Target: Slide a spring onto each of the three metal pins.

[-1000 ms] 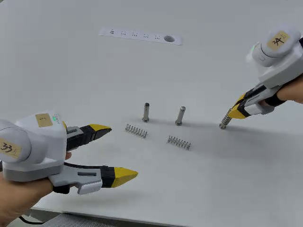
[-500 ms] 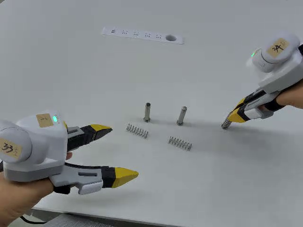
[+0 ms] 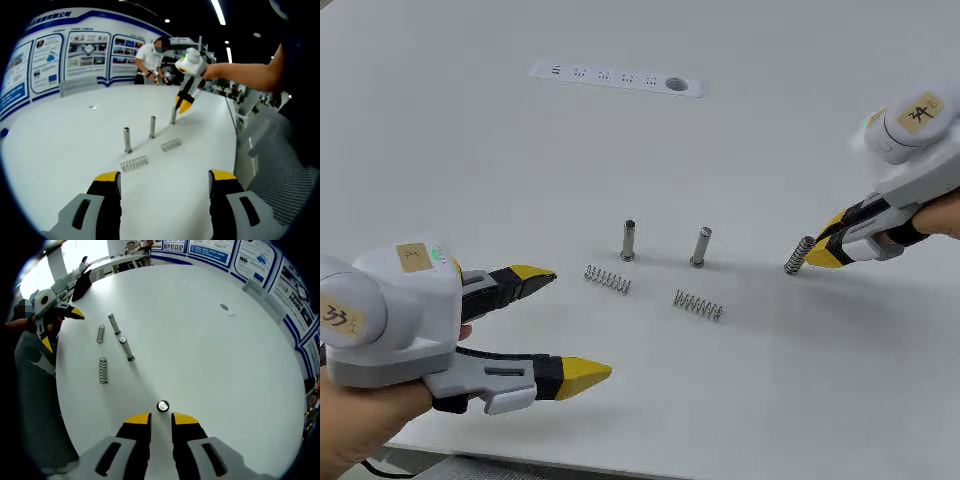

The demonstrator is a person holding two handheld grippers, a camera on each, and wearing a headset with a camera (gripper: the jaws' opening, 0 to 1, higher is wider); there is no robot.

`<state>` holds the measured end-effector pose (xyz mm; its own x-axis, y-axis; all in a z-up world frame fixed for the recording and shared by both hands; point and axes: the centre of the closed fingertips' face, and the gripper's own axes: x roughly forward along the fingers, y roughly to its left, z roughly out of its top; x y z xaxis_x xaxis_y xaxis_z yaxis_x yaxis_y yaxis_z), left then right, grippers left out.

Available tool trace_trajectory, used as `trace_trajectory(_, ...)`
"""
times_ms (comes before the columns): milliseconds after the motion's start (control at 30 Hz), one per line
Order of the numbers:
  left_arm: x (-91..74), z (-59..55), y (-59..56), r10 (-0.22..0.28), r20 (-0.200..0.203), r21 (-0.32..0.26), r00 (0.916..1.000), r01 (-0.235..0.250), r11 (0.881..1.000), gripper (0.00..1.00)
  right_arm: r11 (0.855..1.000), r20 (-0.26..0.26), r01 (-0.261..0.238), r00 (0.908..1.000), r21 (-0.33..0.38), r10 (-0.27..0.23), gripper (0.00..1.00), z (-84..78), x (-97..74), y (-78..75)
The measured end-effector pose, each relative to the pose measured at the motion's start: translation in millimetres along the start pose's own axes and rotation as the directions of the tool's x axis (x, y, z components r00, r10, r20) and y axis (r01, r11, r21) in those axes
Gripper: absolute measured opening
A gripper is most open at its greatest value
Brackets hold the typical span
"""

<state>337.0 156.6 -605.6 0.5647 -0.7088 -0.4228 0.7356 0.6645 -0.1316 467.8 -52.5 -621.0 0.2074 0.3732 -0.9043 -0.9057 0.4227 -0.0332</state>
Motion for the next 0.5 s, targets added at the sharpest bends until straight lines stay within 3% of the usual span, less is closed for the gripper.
trace_trajectory(200,0.2,3.2,0.9,-0.003,0.005,0.008,1.0000,0.003,1.000,0.73,1.000,0.004,-0.002,1.0000,0.015,0.002,0.17,-7.5,-2.8,11.6)
trace_trajectory(500,3.2,2.4,-2.8,-0.018,0.005,0.013,0.9998,0.018,1.000,0.73,0.999,0.016,-0.038,0.9992,0.012,0.038,0.16,-8.5,1.8,46.0)
